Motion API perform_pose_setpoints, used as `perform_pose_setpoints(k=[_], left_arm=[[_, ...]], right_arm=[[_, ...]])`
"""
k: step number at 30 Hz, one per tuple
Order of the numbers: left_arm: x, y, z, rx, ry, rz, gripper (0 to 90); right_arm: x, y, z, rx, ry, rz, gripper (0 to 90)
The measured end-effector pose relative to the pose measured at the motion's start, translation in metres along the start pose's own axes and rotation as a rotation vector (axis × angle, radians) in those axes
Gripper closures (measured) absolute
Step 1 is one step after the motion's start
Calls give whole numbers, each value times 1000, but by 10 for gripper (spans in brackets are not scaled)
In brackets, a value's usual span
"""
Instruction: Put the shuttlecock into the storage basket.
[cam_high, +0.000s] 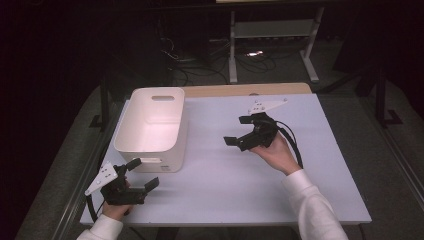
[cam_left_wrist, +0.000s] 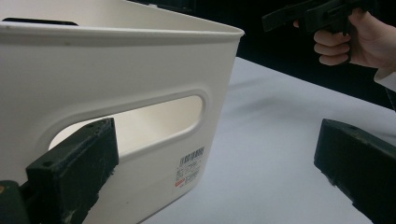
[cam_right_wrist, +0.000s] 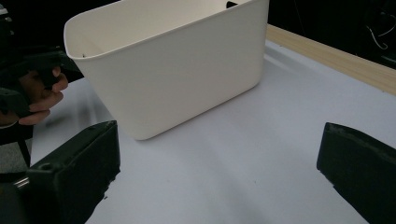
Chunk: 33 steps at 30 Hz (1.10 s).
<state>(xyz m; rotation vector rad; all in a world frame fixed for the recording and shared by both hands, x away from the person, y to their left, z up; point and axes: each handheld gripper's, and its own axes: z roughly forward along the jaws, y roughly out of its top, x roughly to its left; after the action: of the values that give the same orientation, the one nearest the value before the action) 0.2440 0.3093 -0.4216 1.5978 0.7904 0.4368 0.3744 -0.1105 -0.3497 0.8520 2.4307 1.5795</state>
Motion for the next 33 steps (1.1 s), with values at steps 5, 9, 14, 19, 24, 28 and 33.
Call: perform_pose_setpoints(k=[5,9,14,19,24,28,33], left_arm=[[-1,0,0,-12,-4,-7,0],[1,0,0,4,1,4,0],[0,0,1,-2,1,-5,0],[0,0,0,0,2,-1,0],[0,0,0,-2,4,2,0],[0,0,0,2,5,6,0],[0,0,0,-3,4,0,0]], right_arm=[[-3,-6,-7,-7,-11,6,0],[-5,-11,-12,-20,-18,11,0],[-7,-19,-20,-26,-30,23,0],[-10,-27,-25,-23,-45,25,0],[-12,-35,-34,-23,-62,31,0],[-14,-39,-39,-29,-69,40,0],[-14,-44,-45,-35,-80,42,0]])
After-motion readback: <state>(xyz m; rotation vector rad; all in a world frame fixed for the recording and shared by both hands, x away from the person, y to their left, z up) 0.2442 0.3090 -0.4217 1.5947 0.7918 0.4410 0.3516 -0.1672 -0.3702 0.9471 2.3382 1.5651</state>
